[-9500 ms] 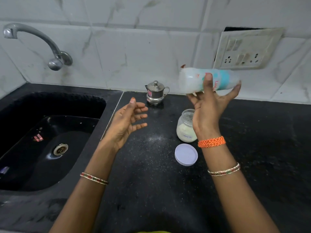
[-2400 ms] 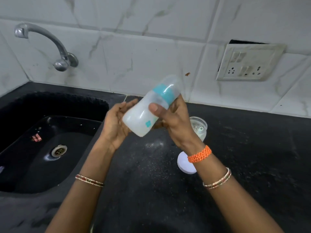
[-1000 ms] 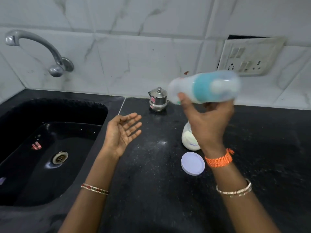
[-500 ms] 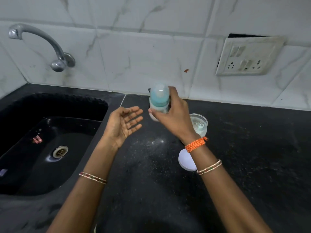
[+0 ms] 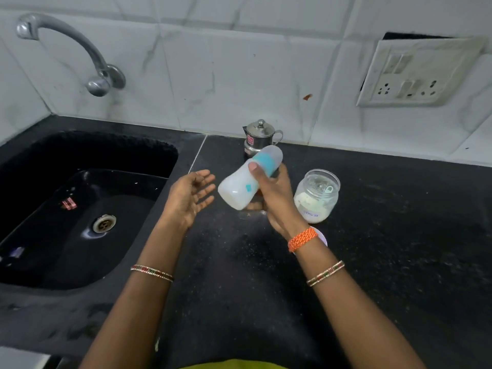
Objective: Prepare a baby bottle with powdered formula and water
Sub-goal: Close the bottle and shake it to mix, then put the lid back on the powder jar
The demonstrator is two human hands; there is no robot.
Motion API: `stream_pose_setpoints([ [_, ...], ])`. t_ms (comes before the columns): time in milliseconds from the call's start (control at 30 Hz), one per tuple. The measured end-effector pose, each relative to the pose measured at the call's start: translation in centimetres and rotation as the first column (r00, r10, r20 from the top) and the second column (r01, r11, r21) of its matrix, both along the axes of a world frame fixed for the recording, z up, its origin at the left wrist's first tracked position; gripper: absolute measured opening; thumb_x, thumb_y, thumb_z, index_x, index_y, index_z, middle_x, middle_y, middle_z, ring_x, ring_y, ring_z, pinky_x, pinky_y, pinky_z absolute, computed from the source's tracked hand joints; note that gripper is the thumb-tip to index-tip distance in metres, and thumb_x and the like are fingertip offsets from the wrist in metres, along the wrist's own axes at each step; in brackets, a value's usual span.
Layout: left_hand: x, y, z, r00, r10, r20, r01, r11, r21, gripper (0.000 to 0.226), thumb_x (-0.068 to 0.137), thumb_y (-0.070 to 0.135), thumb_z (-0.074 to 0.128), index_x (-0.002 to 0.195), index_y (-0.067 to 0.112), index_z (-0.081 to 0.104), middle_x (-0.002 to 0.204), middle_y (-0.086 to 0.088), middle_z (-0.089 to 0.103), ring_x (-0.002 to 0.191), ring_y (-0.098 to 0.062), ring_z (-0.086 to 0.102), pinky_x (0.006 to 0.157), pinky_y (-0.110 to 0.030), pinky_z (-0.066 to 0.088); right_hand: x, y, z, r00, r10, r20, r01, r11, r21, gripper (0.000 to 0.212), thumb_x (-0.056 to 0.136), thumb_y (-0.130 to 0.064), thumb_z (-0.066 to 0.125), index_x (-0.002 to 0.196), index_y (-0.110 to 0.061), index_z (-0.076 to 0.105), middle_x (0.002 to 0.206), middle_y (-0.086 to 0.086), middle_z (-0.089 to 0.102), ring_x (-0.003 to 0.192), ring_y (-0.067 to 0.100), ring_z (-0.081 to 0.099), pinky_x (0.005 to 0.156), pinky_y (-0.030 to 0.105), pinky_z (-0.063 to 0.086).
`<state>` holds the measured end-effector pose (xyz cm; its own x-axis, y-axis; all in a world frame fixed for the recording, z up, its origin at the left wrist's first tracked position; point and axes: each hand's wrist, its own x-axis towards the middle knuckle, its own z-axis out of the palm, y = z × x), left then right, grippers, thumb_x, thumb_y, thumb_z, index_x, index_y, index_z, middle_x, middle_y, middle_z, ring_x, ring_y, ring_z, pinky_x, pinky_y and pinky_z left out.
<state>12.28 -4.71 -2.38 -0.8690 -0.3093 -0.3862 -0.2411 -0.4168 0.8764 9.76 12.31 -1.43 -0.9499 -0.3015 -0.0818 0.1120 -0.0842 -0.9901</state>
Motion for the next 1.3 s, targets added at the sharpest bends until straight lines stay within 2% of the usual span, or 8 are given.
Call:
stream_pose_setpoints([
  [267, -0.1, 1.8, -1.9, 0.987, -0.148, 0.065, 0.16, 0.953, -0.258, 0.027, 0.093, 0.011, 0.04, 0.107, 0.013, 0.063, 0.095, 0.001, 0.068, 0.091, -0.011, 0.062, 0.086, -0.034, 0.044, -1.8, -0.5, -2.0, 0.939, 0.141, -0.314, -0.011, 0.924, 0.382, 0.063, 0.069, -0.016, 0.083, 0.122, -0.014, 0.049, 0.109, -0.005, 0.062, 0.103, 0.013, 0.062, 0.089, 0.031, 0.053],
  [500, 0.7, 1.6, -3.9, 0.991, -0.095, 0.097, 0.12, 0.945, -0.303, 0.024, 0.094, 0.016, 0.039, 0.088, 0.021, 0.062, 0.091, 0.003, 0.068, 0.084, -0.012, 0.062, 0.079, -0.031, 0.046, -2.7, -1.2, -5.4, 0.939, 0.123, -0.321, 0.03, 0.901, 0.432, 0.064, 0.07, -0.016, 0.082, 0.122, -0.012, 0.045, 0.12, 0.003, 0.06, 0.11, 0.016, 0.058, 0.095, 0.035, 0.048],
  [633, 1.4, 2.8, -4.8, 0.994, -0.041, 0.099, 0.069, 0.949, -0.308, 0.02, 0.091, 0.011, 0.044, 0.083, 0.021, 0.06, 0.08, 0.005, 0.065, 0.069, -0.009, 0.058, 0.066, -0.026, 0.044, -1.8, -1.2, -5.7, 0.945, 0.176, -0.275, -0.01, 0.858, 0.514, 0.094, 0.071, -0.022, 0.08, 0.145, -0.012, 0.022, 0.144, 0.009, 0.039, 0.131, 0.02, 0.04, 0.11, 0.04, 0.035],
  [733, 2.1, 4.1, -4.7, 0.999, 0.009, 0.045, 0.007, 0.938, -0.346, 0.025, 0.093, 0.006, 0.039, 0.08, 0.018, 0.058, 0.077, 0.002, 0.064, 0.06, -0.009, 0.053, 0.056, -0.024, 0.043, 0.3, 1.6, -4.8, 0.931, 0.012, -0.364, 0.191, 0.834, 0.517, 0.067, 0.078, -0.01, 0.067, 0.139, -0.008, 0.038, 0.137, 0.01, 0.047, 0.126, 0.019, 0.047, 0.107, 0.037, 0.039],
  [833, 3.1, 5.5, -4.5, 0.999, -0.047, 0.018, 0.05, 0.926, -0.374, 0.028, 0.093, 0.004, 0.038, 0.077, 0.016, 0.058, 0.072, 0.001, 0.061, 0.054, -0.008, 0.05, 0.048, -0.019, 0.041, 3.6, 6.2, -4.8, 0.857, -0.064, -0.511, 0.411, 0.684, 0.603, 0.032, 0.078, -0.011, 0.062, 0.11, -0.01, 0.06, 0.11, 0.007, 0.061, 0.102, 0.022, 0.058, 0.089, 0.041, 0.049],
  [933, 3.8, 7.2, -4.4, 0.994, -0.103, 0.047, 0.113, 0.917, -0.382, 0.029, 0.093, 0.003, 0.04, 0.075, 0.016, 0.059, 0.07, 0.002, 0.061, 0.051, -0.005, 0.05, 0.048, -0.019, 0.042, 6.5, 8.8, -6.3, 0.894, -0.043, -0.446, 0.435, 0.328, 0.839, 0.057, 0.075, -0.046, 0.065, 0.12, -0.013, 0.051, 0.118, 0.008, 0.052, 0.11, 0.03, 0.05, 0.086, 0.045, 0.045],
  [1000, 4.2, 8.4, -4.4, 0.991, -0.125, 0.053, 0.136, 0.913, -0.385, 0.029, 0.092, 0.004, 0.04, 0.075, 0.016, 0.059, 0.07, 0.002, 0.061, 0.054, -0.007, 0.05, 0.052, -0.021, 0.042, 7.1, 9.1, -7.5, 0.92, -0.037, -0.39, 0.389, 0.217, 0.895, 0.079, 0.069, -0.062, 0.064, 0.128, -0.013, 0.043, 0.127, 0.008, 0.046, 0.117, 0.031, 0.044, 0.089, 0.049, 0.04],
  [1300, 4.6, 11.5, -3.7, 0.964, -0.265, 0.023, 0.247, 0.86, -0.447, 0.021, 0.09, 0.002, 0.045, 0.083, 0.017, 0.058, 0.078, 0.001, 0.063, 0.065, -0.012, 0.053, 0.057, -0.024, 0.044, 5.9, 10.7, -6.4, 0.917, -0.179, -0.356, 0.398, 0.378, 0.836, 0.069, 0.07, -0.035, 0.073, 0.125, -0.011, 0.04, 0.125, 0.012, 0.051, 0.115, 0.034, 0.045, 0.092, 0.047, 0.038],
])
